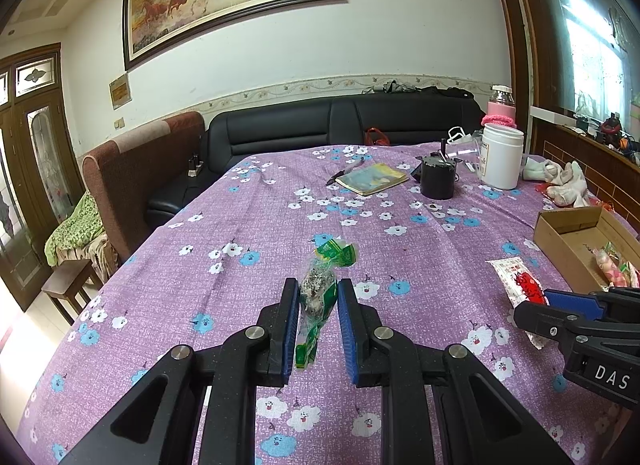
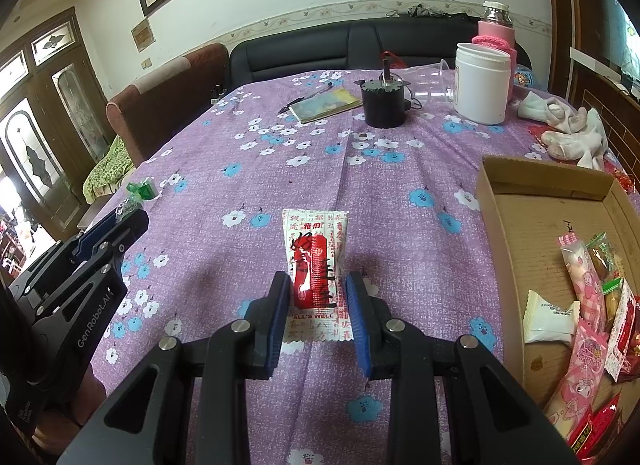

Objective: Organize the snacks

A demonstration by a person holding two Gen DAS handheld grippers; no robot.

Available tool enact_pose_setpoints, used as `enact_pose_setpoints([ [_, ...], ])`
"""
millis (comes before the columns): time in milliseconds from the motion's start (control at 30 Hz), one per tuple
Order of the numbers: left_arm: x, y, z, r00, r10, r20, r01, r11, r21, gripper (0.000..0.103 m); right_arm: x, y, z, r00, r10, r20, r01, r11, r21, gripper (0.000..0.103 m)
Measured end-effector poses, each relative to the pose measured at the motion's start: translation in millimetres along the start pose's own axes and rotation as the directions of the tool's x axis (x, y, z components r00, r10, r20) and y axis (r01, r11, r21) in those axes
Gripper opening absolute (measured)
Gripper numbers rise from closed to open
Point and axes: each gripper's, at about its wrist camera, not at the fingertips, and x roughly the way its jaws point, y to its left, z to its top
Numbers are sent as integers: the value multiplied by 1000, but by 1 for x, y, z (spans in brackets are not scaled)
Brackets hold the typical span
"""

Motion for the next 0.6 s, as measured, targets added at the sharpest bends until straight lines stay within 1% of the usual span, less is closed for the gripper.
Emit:
enact_pose_setpoints([
  [600, -3, 0, 1, 1000, 3, 9, -3, 1000, 3, 20, 0, 2, -2, 1000, -2, 5, 3, 1000, -7, 28],
])
